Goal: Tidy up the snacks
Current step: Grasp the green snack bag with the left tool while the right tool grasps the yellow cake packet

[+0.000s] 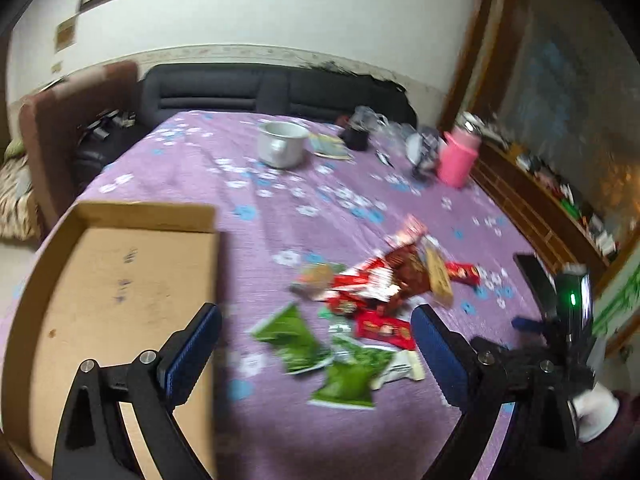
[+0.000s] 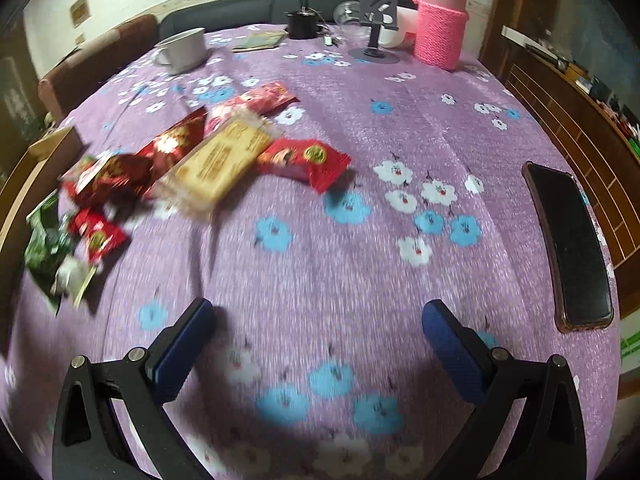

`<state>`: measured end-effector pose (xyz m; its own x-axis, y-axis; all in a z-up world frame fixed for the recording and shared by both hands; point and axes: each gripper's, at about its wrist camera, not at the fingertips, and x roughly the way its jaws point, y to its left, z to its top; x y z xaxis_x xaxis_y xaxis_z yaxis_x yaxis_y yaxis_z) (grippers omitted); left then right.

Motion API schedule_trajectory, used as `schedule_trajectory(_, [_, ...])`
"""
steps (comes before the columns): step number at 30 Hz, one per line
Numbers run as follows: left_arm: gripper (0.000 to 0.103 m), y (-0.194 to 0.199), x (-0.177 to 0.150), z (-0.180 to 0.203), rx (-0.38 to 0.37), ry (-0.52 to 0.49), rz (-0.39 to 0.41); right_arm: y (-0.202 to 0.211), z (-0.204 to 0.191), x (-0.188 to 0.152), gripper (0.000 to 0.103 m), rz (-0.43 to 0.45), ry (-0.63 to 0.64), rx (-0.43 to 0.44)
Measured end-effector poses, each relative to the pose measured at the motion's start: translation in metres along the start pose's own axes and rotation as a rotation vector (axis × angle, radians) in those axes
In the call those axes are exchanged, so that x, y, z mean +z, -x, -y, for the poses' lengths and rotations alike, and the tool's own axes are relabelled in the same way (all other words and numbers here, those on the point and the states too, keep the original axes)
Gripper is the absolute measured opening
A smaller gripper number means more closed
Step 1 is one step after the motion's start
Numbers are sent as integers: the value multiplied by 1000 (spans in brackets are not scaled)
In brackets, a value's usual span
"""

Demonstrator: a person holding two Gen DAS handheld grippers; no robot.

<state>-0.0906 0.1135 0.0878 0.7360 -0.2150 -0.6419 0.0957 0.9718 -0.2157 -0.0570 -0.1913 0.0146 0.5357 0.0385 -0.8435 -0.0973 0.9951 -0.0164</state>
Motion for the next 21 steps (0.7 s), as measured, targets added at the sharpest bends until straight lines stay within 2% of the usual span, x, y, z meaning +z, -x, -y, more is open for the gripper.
schedule_trajectory(2, [97, 10, -1, -11, 29, 22, 22, 3, 1, -3, 102, -16, 5, 9])
schedule_trajectory(5, [97, 9, -5, -17, 1, 50, 9, 13, -2, 1, 85, 1, 0, 61])
schedule_trajectory(8, [94, -4, -12, -12, -35, 55, -34, 23, -10, 16, 83, 53, -8, 121])
schedule_trajectory(10, [69, -13, -19, -6, -91, 36, -85, 23, -18, 29, 82, 76, -4, 152])
schedule_trajectory(12, [55, -17, -26, 5, -116, 1, -123, 17, -25, 43, 79, 87, -23, 179])
schedule_trajectory(17, [53, -28, -34, 21, -135, -53, -177, -10, -33, 67, 57, 49, -107, 230])
schedule_trajectory(21, [53, -41, -39, 26, -123, -85, -208, -31, -27, 77, 56, 18, -202, 265])
